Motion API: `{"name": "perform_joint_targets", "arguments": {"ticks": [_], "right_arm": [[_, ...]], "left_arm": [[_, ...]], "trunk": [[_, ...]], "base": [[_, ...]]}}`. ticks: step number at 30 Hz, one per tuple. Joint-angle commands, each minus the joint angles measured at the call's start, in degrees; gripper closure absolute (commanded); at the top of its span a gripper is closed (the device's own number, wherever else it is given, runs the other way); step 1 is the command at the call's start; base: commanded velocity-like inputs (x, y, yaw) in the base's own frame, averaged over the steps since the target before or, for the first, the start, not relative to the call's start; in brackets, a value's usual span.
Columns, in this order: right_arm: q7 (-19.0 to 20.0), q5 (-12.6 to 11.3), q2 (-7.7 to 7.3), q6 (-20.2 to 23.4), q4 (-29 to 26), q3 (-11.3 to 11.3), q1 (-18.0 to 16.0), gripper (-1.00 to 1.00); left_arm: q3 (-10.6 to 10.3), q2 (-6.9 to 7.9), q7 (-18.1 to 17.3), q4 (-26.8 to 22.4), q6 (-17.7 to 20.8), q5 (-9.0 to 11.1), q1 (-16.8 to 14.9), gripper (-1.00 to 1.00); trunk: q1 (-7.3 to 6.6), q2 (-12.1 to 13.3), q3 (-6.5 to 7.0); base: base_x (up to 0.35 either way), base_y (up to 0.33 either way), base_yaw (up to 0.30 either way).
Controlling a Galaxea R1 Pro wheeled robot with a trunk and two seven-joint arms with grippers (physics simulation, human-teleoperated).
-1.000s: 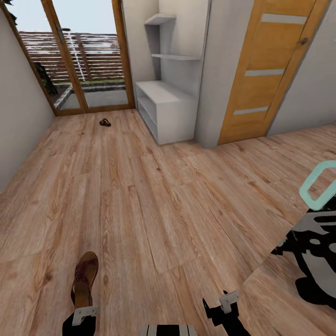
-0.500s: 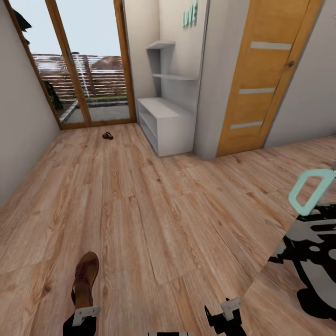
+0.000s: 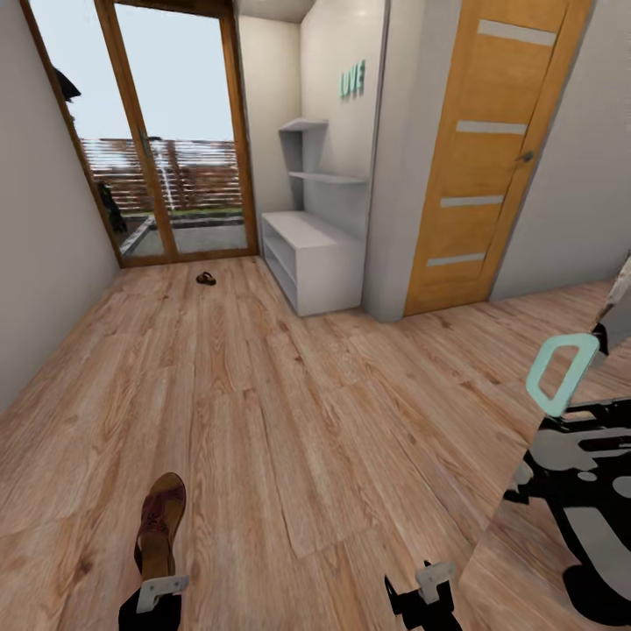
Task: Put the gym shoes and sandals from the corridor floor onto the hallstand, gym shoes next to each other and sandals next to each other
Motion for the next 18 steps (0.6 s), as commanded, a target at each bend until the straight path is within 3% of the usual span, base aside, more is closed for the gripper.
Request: {"name": "perform_joint_targets", "arguments": {"ticks": [1,9,18], "right_arm": [[0.3,-0.3,-0.02,-0.2,0.0,0.1,0.0,-1.0],[0.3,-0.3,-0.03,-0.2,0.0,0.1,0.0,-1.0],[0.3,-0.2,-0.19,-0.2,0.1,0.0,0.0,-1.0]], "left_arm": [[-0.1,0.0,0.1,0.0,-0.1,0.1,0.0,1.0],[-0.1,-0.08,0.1,0.0,-0.1,0.1,0.0,1.0],[-0.1,-0.09,0.1,0.0,-0.1,0.2,0.0,1.0]], "trunk": [[-0.03,0.0,0.27],[-0.24,0.1,2.58],[-2.22,3.7,4.27]], "base": [[0.0,0.0,0.0],[0.0,0.0,0.0],[0.0,0.0,0.0]]}}
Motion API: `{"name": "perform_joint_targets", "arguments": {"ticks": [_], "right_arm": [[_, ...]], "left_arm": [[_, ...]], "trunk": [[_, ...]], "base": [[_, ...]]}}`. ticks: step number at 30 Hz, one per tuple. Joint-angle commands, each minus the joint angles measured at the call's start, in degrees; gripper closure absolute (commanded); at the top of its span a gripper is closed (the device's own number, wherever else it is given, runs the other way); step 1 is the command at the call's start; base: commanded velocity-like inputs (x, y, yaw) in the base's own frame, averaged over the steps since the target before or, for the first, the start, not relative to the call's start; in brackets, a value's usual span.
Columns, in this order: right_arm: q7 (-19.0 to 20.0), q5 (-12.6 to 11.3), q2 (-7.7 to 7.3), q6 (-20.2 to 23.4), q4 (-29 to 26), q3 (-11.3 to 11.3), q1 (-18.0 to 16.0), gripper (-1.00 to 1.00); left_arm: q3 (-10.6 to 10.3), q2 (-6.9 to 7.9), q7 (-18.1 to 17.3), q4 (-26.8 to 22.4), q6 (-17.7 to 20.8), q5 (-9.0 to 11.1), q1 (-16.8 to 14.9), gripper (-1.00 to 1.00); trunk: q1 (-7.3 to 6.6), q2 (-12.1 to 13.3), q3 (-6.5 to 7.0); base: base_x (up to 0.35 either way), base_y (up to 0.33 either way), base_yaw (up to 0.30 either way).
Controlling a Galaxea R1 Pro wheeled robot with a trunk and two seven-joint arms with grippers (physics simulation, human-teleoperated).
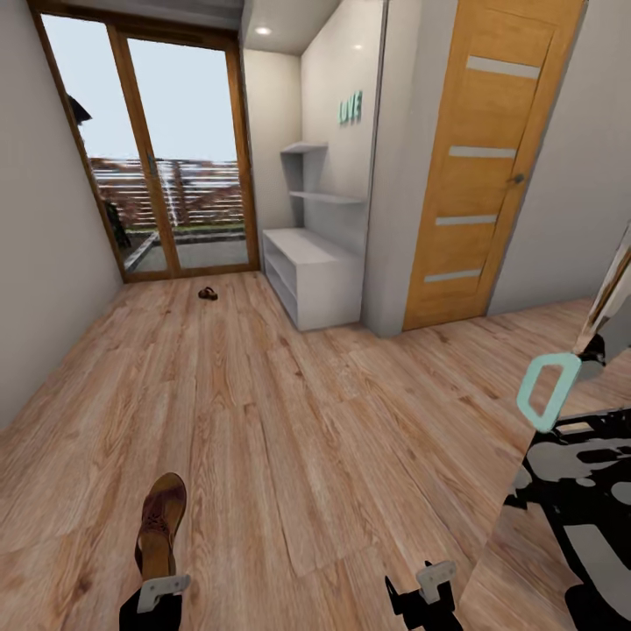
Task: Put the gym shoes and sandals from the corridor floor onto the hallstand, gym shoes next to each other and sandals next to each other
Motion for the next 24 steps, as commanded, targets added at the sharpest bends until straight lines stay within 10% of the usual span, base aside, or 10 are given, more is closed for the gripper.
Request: {"name": "perform_joint_targets", "arguments": {"ticks": [1,24], "right_arm": [[0.3,-0.2,-0.05,-0.2,0.0,0.1,0.0,-1.0],[0.3,-0.2,0.23,-0.1,2.5,0.1,0.0,-1.0]], "left_arm": [[-0.1,0.0,0.1,0.0,-0.1,0.1,0.0,1.0],[-0.1,-0.08,0.1,0.0,-0.1,0.2,0.0,1.0]], "trunk": [[-0.24,0.4,0.13],[-5.29,9.6,4.27]], "base": [[0.0,0.0,0.0],[0.0,0.0,0.255]]}}
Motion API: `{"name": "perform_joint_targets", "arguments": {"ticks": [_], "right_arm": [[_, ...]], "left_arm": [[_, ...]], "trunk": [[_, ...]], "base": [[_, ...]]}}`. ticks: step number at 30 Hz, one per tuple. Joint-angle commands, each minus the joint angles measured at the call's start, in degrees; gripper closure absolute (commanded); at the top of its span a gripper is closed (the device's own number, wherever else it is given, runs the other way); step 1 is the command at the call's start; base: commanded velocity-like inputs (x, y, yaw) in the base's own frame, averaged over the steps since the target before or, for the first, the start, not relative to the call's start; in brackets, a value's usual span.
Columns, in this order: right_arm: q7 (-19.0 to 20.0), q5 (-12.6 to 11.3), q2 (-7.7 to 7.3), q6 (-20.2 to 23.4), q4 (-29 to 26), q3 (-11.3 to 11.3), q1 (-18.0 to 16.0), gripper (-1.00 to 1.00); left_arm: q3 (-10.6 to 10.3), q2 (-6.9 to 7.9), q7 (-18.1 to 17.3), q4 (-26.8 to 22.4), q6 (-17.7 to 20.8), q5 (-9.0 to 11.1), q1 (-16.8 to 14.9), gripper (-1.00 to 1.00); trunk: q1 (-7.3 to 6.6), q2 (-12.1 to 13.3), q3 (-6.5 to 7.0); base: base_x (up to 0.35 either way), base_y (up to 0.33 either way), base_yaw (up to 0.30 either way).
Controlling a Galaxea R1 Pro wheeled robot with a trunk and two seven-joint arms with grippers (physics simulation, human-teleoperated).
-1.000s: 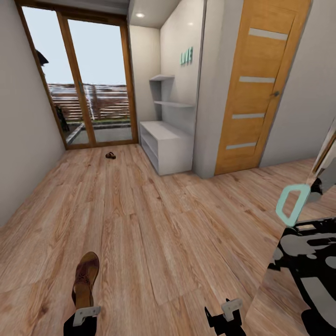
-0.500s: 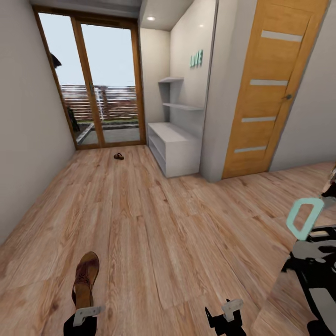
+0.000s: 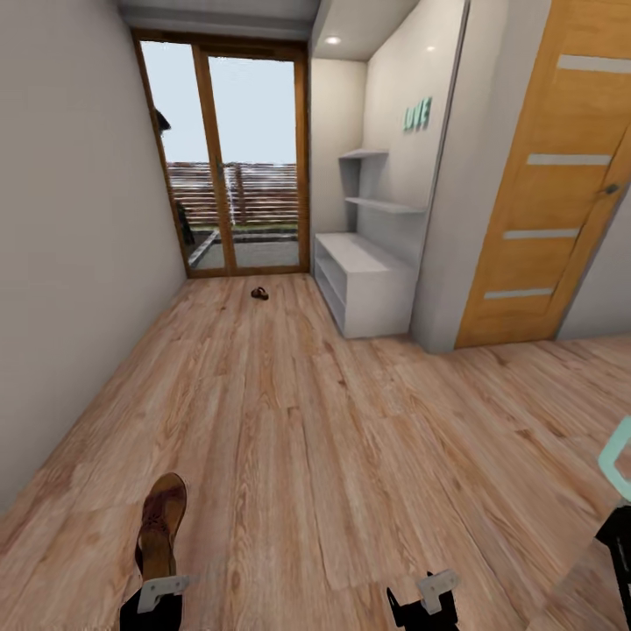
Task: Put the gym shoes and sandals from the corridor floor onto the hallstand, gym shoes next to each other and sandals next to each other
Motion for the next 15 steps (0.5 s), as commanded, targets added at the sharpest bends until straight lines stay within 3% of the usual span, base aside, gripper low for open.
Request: {"name": "perform_joint_targets", "arguments": {"ticks": [1,8,15], "right_arm": [[0.3,-0.3,-0.02,-0.2,0.1,0.1,0.0,-1.0],[0.3,-0.3,-0.01,-0.2,0.1,0.1,0.0,-1.0],[0.3,-0.3,-0.02,-0.2,0.1,0.1,0.0,-1.0]], "left_arm": [[-0.1,0.0,0.1,0.1,-0.1,0.1,0.0,1.0],[-0.1,0.0,0.1,0.1,-0.1,0.1,0.0,1.0],[-0.1,-0.02,0.0,0.1,-0.2,0.1,0.0,1.0]], "trunk": [[-0.24,0.4,0.15],[-1.77,3.2,1.73],[-1.77,3.2,2.18]], "base": [[0.0,0.0,0.278],[0.0,0.0,0.241],[0.0,0.0,0.209]]}}
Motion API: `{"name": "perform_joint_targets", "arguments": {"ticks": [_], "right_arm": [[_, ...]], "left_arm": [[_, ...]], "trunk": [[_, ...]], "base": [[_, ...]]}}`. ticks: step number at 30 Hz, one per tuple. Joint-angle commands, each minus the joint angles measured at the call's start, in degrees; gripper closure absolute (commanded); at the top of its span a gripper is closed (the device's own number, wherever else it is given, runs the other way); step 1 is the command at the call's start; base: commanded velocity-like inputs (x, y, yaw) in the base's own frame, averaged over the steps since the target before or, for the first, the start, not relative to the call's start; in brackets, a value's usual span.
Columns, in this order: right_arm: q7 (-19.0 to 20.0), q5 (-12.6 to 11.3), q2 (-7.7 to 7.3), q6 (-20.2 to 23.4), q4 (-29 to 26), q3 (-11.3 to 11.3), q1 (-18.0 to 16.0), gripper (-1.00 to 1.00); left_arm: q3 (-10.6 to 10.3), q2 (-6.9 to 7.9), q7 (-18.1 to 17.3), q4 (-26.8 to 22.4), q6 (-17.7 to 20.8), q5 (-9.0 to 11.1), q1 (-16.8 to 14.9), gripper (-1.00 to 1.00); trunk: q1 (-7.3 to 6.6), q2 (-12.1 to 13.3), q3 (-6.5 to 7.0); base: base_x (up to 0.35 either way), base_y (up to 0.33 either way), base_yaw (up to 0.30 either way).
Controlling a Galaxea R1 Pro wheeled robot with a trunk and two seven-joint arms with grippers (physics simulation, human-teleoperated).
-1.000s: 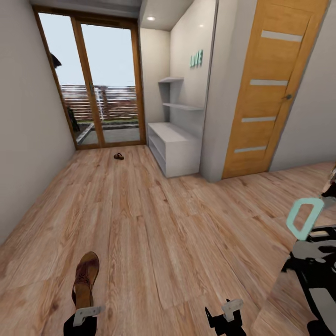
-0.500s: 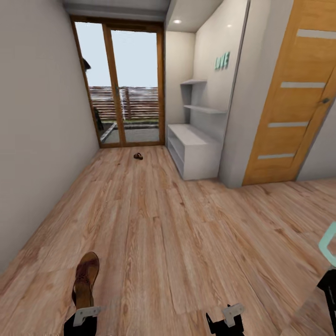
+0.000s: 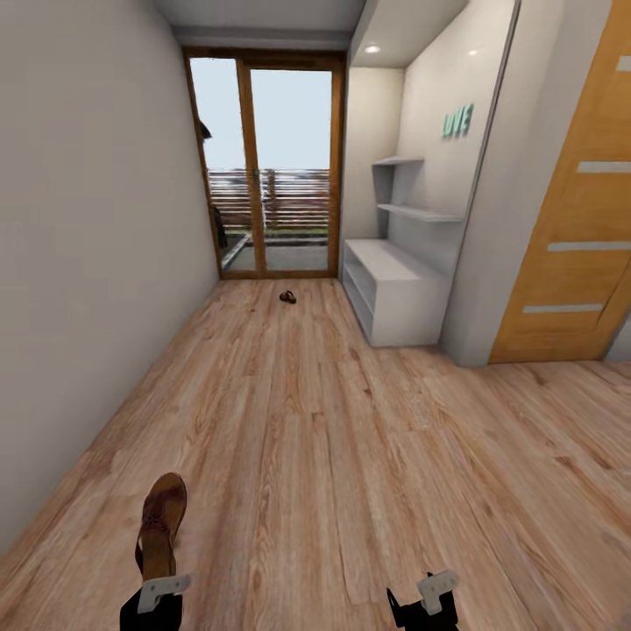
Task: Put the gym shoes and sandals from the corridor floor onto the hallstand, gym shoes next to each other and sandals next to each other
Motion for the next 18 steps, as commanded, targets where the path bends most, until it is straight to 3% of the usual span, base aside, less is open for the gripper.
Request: {"name": "perform_joint_targets", "arguments": {"ticks": [1,18], "right_arm": [[0.3,-0.3,-0.02,-0.2,0.0,0.1,0.0,-1.0],[0.3,-0.3,-0.02,-0.2,0.0,-0.1,0.0,-1.0]], "left_arm": [[-0.1,-0.01,0.1,0.1,-0.2,0.1,0.0,1.0],[-0.1,-0.15,-0.1,0.1,-0.2,0.1,0.0,1.0]], "trunk": [[-0.01,0.0,0.02],[-0.01,0.0,1.0]], "base": [[0.022,0.0,0.201],[0.297,0.0,0.164]]}}
